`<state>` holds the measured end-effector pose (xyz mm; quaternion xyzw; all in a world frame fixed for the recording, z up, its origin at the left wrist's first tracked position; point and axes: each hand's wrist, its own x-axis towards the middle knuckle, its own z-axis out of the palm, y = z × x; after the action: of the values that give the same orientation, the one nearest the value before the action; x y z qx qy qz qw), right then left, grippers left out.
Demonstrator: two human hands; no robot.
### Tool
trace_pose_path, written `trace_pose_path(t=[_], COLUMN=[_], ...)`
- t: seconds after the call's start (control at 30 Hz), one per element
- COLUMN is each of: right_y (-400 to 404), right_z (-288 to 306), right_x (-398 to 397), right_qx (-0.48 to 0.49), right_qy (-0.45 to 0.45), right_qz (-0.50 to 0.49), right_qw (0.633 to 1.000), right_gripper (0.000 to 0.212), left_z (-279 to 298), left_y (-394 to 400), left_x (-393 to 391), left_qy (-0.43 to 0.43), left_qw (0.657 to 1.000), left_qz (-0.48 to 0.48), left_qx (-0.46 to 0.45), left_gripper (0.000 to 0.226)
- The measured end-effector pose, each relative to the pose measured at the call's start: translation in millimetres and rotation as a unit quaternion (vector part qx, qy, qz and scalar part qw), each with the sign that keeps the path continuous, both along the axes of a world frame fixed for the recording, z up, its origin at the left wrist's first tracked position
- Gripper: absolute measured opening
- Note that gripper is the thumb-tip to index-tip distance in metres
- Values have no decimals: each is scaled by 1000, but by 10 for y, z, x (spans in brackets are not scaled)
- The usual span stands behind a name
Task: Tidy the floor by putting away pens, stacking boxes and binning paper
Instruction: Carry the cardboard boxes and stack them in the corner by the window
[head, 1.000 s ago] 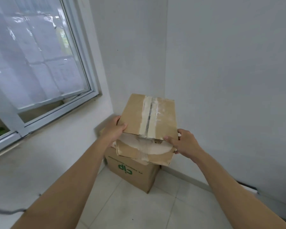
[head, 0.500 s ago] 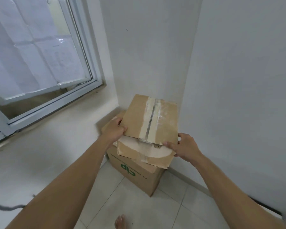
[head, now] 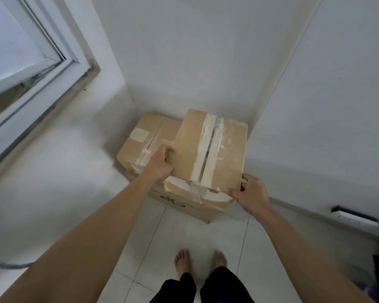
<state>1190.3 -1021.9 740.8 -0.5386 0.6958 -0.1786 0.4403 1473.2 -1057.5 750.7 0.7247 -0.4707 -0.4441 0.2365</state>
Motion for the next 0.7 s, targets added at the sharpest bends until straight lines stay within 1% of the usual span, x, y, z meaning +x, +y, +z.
trace_pose_path(t=[0.1,0.17,0.23,0.33,0.4,0.43,0.5,0.53,0.6,0.67,0.7], right_y=[-120,-200,-260,-350,-387,-398,-391,-371,-330,-291,-282], right_z=[-273,-459,-588,-869,-1066,-1148,-1314,-1367,-1477,-1590,-1656], right_x=[109,182,282,456,562,604,678,716,764,789,801], right_qx=[17,25,40,113,167,187,185,167,125,111,109], right_qy=[8,-7,-35,-61,-69,-55,17,63,149,206,219], right_qz=[-21,-37,-39,-28,-11,1,49,82,139,183,195], right_qw=[1000,999,998,991,983,981,981,981,971,955,950], right_gripper=[65,63,61,73,90,99,109,108,106,107,109], left_z=[-248,-405,-568,-860,-1046,-1126,-1277,-1359,-1487,-1635,-1685], left_y=[-250,-399,-495,-616,-617,-597,-553,-524,-490,-475,-462], left_x=[97,169,228,272,281,277,260,255,256,309,341], left_qy=[25,28,10,-3,3,-16,-81,-124,-203,-232,-239], left_qw=[1000,999,999,992,987,987,985,980,958,942,936], left_qz=[-1,-8,-28,-52,-56,-68,-87,-103,-151,-169,-178], left_qx=[15,24,46,116,148,148,127,116,134,176,189], left_gripper=[53,58,67,71,69,65,59,58,59,67,71])
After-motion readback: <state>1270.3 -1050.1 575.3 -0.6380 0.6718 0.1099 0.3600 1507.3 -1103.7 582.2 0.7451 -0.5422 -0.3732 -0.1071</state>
